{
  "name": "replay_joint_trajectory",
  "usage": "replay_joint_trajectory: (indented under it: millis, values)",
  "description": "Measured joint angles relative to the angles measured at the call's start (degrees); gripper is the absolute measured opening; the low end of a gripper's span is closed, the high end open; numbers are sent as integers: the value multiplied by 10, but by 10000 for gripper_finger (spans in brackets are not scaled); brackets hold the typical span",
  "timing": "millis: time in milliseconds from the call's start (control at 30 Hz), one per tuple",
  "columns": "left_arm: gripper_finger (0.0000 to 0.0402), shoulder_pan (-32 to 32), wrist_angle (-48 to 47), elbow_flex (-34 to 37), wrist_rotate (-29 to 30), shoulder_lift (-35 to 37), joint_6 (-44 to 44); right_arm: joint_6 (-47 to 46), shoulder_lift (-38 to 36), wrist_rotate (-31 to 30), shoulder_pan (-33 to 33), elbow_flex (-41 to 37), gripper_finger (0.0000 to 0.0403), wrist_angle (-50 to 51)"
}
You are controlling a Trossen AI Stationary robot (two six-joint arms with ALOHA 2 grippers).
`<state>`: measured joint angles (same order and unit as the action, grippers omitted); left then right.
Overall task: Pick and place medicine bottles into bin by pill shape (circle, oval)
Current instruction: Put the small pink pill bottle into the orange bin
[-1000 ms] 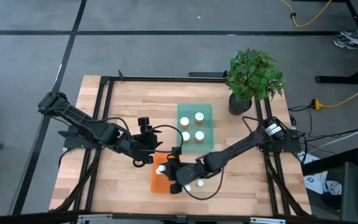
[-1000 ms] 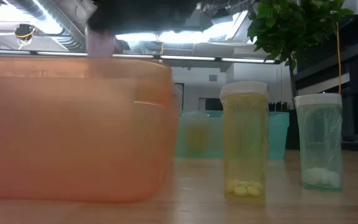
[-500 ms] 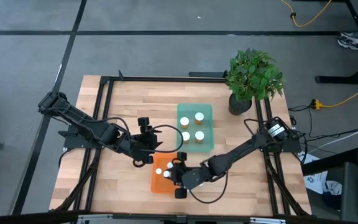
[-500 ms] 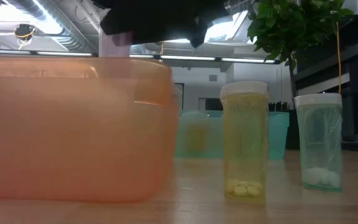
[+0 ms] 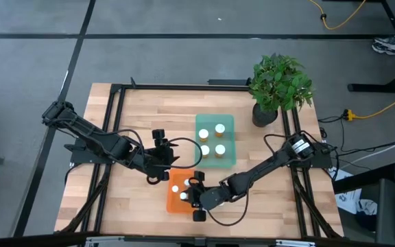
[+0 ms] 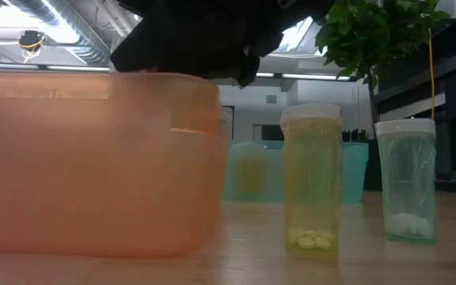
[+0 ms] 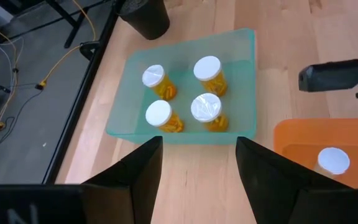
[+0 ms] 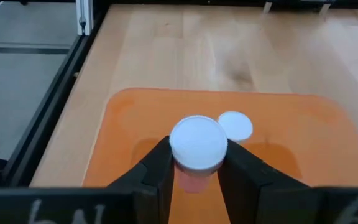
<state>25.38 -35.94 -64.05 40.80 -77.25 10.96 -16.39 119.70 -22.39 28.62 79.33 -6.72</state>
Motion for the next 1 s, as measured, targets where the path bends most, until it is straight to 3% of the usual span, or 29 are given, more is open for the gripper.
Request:
replay_joint_trajectory:
  millis: [1000]
  values:
    - [195, 0, 0, 0, 0, 0, 0, -16, 25, -15, -3, 0, 106, -18]
